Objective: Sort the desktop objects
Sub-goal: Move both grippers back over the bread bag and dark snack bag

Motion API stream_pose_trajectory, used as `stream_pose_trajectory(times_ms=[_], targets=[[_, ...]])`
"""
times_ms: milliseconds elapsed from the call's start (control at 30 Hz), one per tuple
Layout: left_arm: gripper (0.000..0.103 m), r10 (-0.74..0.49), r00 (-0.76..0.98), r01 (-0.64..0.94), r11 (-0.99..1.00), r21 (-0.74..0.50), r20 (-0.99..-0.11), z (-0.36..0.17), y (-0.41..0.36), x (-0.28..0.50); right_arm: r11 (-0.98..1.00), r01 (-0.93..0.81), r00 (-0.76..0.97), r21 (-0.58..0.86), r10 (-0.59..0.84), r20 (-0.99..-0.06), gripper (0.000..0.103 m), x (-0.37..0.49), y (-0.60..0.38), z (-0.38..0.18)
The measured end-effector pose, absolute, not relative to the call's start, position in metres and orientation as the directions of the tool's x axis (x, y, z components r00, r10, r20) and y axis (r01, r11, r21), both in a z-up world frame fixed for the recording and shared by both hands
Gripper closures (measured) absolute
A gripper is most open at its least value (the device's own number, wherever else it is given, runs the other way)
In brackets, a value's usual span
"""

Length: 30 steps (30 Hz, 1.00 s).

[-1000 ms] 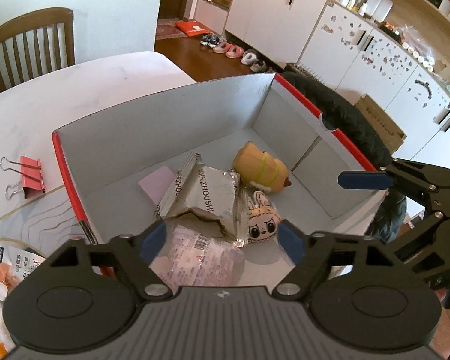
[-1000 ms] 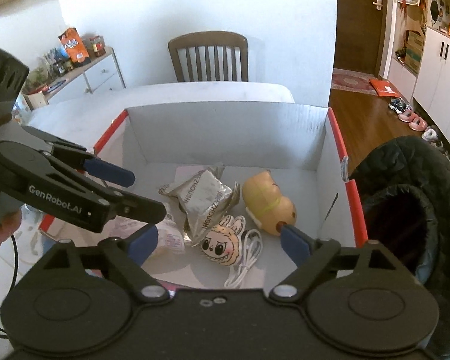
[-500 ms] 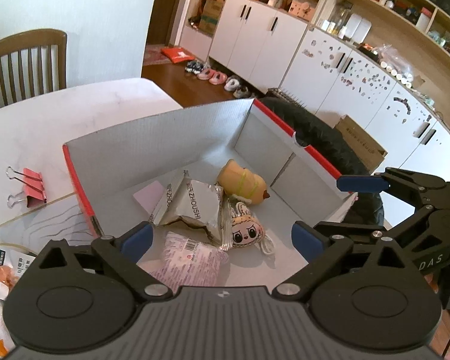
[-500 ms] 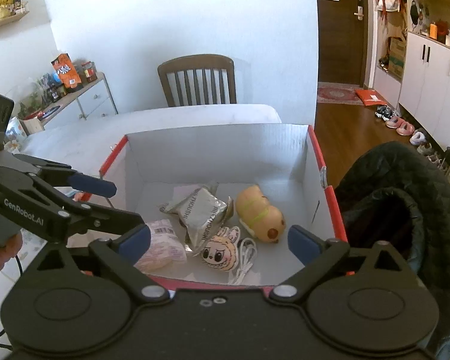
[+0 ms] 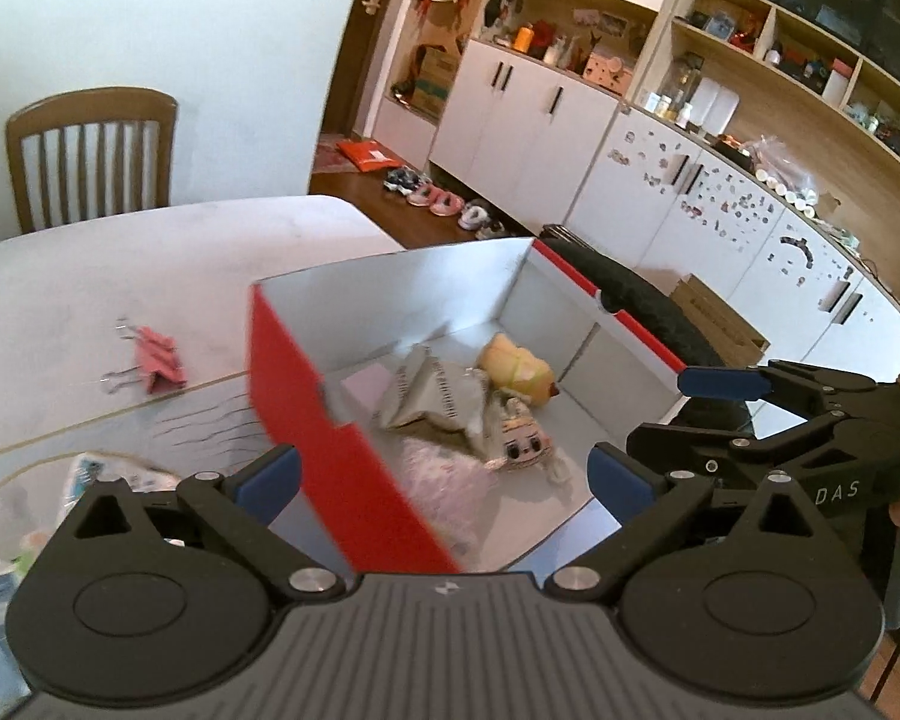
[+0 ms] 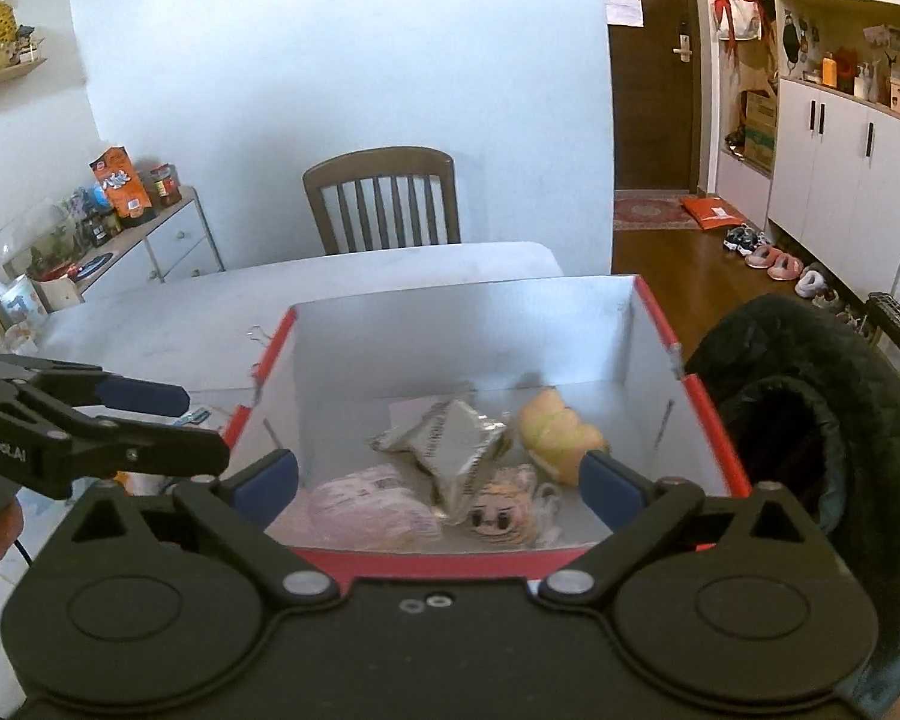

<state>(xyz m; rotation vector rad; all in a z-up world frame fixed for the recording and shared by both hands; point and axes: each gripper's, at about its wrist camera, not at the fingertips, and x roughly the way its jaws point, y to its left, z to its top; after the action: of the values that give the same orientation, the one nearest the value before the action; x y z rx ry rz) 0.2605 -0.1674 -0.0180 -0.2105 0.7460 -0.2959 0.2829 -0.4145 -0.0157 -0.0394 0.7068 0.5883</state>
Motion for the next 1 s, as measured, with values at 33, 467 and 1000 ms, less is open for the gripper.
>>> stream_pose_trajectory(times_ms=[33,467,1000], targets=[[0.001,-0.334,0.699,0.184,0.938,-0.292,-0.632,-0.018,-0.163,0.256,0.839,-0.52,0.608,0.158,0.494,-0.622,0.003,0.28,-0.41,-0.016],[0.001,-0.267,0.723,0.1,0.953,-0.285,-0.637,-0.023,-0.089,0.195,0.83,-0.537,0.597,0.153,0.501,-0.626,0.003,0.239,-0.345,-0.015],[0.001,-0.196,0.722,0.036,0.968,-0.247,-0.664,-0.052,-0.02,0.147,0.804,-0.577,0.564,0.145,0.52,-0.641,0.003,0.2,-0.277,-0.018]])
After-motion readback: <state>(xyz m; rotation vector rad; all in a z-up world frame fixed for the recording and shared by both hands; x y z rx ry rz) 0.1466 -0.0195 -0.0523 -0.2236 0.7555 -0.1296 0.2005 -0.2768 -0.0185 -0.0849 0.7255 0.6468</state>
